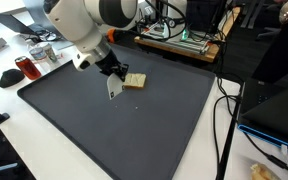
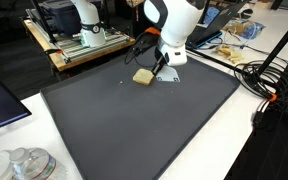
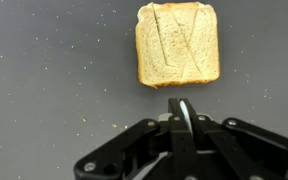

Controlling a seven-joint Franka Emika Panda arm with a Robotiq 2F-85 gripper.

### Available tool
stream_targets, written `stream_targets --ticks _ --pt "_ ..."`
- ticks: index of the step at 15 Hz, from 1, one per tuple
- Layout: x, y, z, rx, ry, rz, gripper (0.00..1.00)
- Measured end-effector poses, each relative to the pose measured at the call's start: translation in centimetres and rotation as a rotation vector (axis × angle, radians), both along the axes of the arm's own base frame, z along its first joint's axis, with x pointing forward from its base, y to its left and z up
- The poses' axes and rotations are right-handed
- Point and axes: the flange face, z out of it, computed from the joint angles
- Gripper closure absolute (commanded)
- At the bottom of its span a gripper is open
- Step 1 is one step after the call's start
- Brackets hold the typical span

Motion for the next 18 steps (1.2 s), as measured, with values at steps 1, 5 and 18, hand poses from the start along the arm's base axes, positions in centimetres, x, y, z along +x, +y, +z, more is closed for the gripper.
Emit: stream_targets --ticks 1,5,18 --pt "0.0 -1.0 -0.2 0.039 -0.001 -0.006 0.99" --pt "-0.5 -5.1 -0.8 0.169 -0.032 -0.041 0.99" --pt "-7.7 -12.1 -1.5 0.464 -0.309 -0.105 0.99"
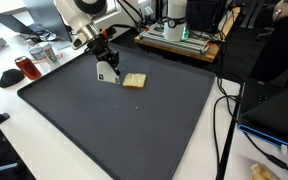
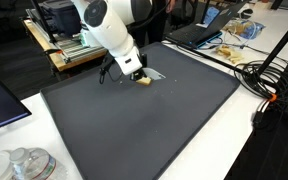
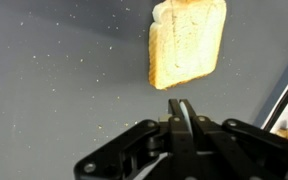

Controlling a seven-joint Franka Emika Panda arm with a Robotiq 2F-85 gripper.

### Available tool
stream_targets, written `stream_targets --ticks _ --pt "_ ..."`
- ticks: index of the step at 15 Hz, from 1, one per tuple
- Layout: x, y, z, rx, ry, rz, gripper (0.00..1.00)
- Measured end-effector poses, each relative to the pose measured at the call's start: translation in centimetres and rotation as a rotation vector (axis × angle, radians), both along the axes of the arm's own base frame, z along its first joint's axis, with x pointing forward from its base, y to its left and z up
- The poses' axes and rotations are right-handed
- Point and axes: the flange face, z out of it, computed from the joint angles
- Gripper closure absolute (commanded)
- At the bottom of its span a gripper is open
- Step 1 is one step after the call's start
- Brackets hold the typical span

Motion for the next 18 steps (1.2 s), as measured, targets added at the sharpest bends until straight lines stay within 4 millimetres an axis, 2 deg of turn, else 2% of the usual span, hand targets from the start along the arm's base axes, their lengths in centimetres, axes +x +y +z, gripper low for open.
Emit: stream_targets --ticks 4,12,18 --pt "-3.1 -0.4 0.6 0.040 -0.109 -0.048 0.99" --pt "-10.7 -0.8 -0.3 0.015 -0.262 -0.141 0.99" --pt "-14.3 1.0 -0.3 -0.122 -0.310 -0.179 0.99"
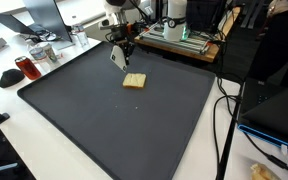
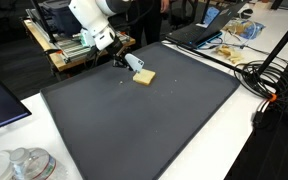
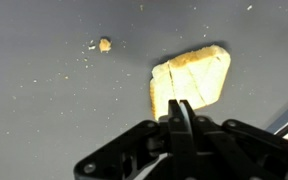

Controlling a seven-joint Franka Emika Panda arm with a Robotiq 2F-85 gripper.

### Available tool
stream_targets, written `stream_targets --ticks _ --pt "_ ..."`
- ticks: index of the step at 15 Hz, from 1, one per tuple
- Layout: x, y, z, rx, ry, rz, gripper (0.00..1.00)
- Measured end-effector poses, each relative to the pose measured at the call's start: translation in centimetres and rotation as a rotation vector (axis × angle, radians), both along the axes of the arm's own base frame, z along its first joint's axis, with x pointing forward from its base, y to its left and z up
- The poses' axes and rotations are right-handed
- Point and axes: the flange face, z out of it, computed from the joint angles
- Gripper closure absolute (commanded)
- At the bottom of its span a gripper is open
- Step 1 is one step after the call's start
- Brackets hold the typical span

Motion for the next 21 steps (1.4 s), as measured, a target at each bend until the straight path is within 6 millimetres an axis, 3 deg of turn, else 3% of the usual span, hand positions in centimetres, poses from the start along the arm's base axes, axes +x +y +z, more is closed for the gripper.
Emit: stream_targets --ticks 6,12,17,21 --pt "-1.0 3.4 1.0 -0.149 0.011 -0.040 0.99" --pt "-0.8 8.2 1.3 -0.253 0.054 -0.041 0.99" --pt "0.2 12.5 1.2 -0.315 0.081 0.018 0.99" --pt "1.8 13.7 1.4 -0.388 0.110 0.064 0.99"
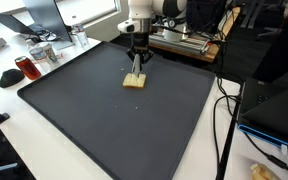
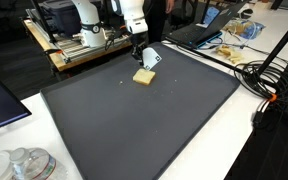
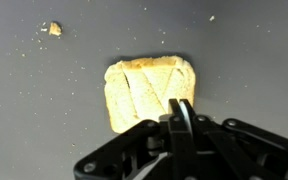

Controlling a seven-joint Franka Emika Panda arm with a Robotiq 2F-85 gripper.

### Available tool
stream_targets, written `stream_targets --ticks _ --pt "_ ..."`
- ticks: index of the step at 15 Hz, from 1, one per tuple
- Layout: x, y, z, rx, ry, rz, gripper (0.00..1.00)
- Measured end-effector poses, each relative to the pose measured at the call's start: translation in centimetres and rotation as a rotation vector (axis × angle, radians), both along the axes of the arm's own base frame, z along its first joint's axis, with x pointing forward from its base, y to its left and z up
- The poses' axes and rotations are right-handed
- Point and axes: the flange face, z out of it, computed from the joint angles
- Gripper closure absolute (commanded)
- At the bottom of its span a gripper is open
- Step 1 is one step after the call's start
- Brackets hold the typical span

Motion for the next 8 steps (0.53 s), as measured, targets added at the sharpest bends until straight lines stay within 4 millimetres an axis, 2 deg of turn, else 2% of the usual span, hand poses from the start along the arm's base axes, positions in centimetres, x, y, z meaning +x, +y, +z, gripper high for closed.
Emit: stream_targets --ticks 2,4,8 --pt "1.9 0.5 0.8 -0.044 0.035 0.008 0.99" --pt "4.3 1.7 2.8 -0.094 0.078 0.005 0.99" --pt "7.7 5.6 7.4 -0.152 0.178 0.005 0.99"
